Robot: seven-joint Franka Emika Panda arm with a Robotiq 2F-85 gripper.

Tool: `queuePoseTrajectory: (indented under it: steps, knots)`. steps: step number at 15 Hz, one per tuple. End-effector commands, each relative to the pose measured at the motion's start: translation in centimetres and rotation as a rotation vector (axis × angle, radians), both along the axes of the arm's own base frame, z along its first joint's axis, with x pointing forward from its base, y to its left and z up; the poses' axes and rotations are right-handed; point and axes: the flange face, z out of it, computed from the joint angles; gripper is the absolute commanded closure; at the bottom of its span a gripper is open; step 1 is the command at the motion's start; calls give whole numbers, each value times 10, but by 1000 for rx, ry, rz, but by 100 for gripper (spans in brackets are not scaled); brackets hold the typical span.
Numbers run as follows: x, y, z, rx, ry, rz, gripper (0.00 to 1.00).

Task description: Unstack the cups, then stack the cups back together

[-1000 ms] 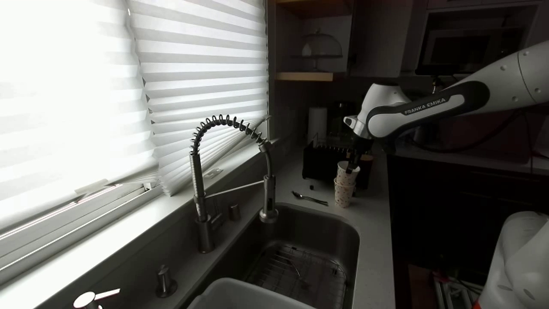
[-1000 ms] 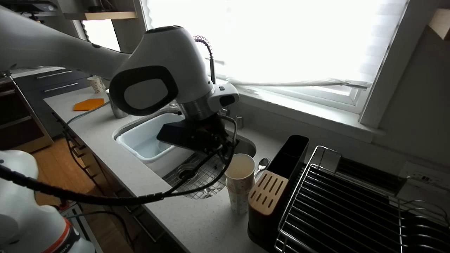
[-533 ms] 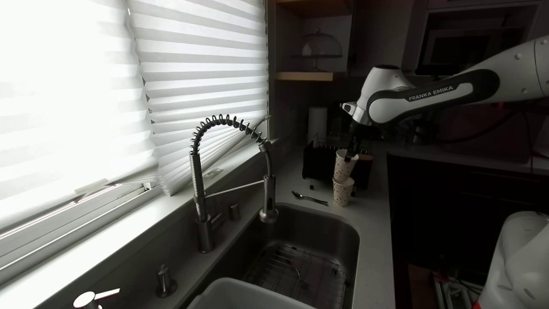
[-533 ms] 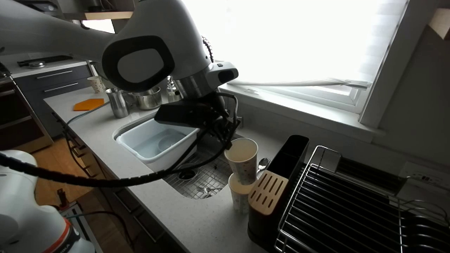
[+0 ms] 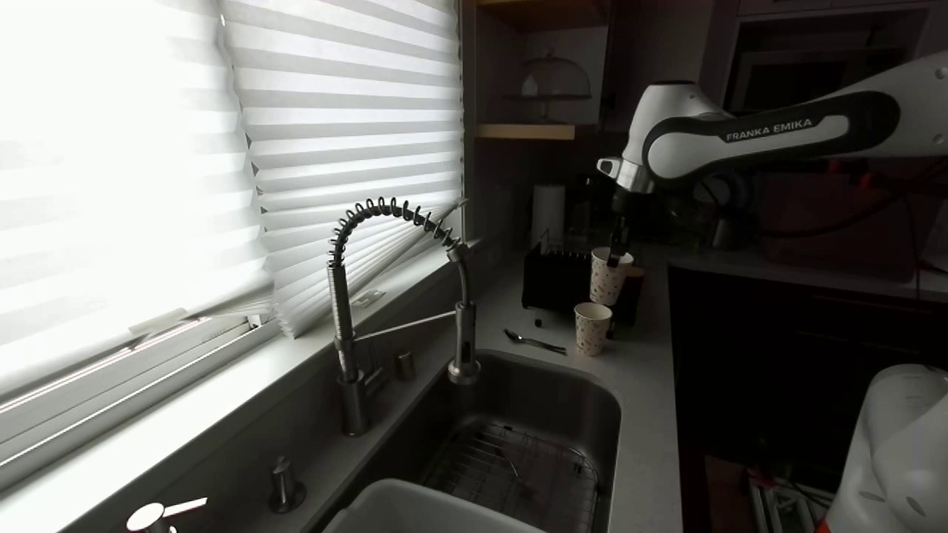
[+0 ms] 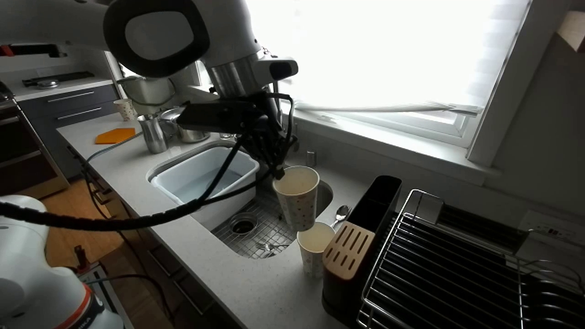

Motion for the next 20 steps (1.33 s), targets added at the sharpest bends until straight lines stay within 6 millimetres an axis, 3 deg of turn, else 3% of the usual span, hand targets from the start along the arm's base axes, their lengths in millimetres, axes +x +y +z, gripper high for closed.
queuePoseTrajectory:
  steps: [1, 7, 20]
  knots:
    - [-18, 9, 0, 54, 82, -44, 99]
    - [-45, 21, -30, 141, 229, -64, 99]
    - [-44, 14, -125, 59, 126, -127, 99]
